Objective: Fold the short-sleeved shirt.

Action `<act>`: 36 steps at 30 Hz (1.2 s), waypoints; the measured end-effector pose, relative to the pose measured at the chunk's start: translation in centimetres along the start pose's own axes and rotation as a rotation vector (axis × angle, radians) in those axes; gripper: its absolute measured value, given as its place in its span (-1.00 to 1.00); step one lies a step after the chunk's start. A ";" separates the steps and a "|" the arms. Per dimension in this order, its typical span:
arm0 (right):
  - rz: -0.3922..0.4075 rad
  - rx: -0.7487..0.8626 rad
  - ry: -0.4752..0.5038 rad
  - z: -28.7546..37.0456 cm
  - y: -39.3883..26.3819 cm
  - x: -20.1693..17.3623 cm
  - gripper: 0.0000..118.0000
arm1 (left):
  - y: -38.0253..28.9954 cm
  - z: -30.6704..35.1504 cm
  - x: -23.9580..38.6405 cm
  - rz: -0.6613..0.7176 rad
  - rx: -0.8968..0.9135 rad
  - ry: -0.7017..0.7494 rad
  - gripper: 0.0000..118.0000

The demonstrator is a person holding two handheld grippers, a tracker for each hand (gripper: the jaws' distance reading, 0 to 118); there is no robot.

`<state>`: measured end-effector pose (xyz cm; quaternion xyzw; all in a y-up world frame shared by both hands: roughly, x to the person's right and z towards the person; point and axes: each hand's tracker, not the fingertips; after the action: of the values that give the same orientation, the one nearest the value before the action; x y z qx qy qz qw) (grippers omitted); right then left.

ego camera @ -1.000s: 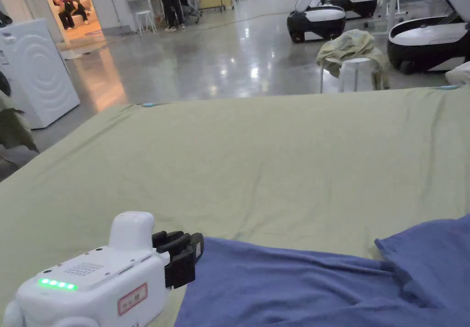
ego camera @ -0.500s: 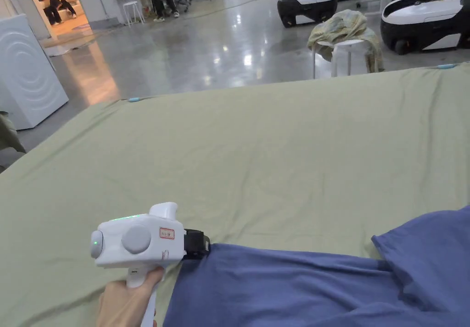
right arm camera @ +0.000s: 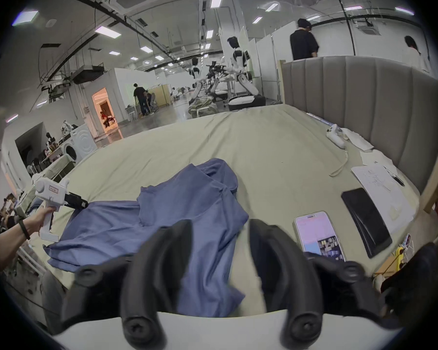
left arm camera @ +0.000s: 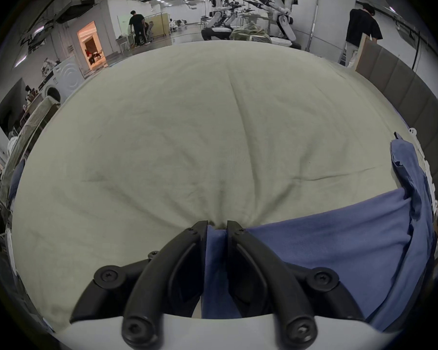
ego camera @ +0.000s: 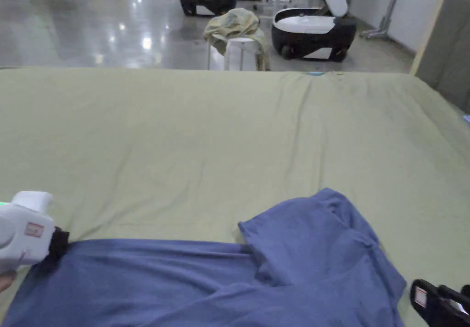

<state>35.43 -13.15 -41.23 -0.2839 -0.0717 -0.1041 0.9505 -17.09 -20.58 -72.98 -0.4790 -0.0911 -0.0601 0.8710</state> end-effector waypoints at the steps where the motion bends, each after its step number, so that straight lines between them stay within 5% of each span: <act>1: 0.001 0.005 0.002 -0.8 1.1 0.3 0.25 | 0.0 0.2 0.1 -0.018 0.000 0.004 -0.85; 7: -0.105 -0.223 0.040 -12.4 8.3 3.6 0.25 | 0.0 -0.1 0.6 0.047 -0.002 -0.021 -0.86; 13: -0.026 -0.409 -0.033 -23.4 10.1 2.8 0.20 | -0.2 0.3 1.7 0.022 -0.006 0.005 -0.86; 14: -0.027 -0.421 -0.007 -24.3 9.9 2.4 0.09 | -0.3 0.3 2.1 0.011 -0.003 0.016 -0.86; 15: -0.026 -0.442 0.010 -25.1 9.6 1.9 -0.25 | -0.2 0.3 2.1 -0.009 0.000 0.028 -0.86; 18: 0.137 -0.475 -0.090 -26.1 8.3 -0.5 -0.84 | -0.2 0.3 2.5 -0.031 -0.002 0.040 -0.86; 20: 0.187 -0.435 -0.088 -25.5 8.1 -1.0 -0.97 | -0.1 0.3 2.2 -0.026 0.001 0.039 -0.87; 24: 0.141 -0.364 -0.091 -22.9 9.2 -1.0 -0.98 | -0.4 3.1 0.9 -0.012 0.104 -0.009 -0.93; 36: 0.118 0.184 0.015 0.3 22.8 -4.3 -0.98 | 1.5 33.2 -2.5 0.032 0.790 -0.081 -0.93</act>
<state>36.68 6.30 -53.79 -0.1983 -0.0569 -0.0433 0.9775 -22.64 8.30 -57.32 -0.1101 -0.1341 0.0119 0.9848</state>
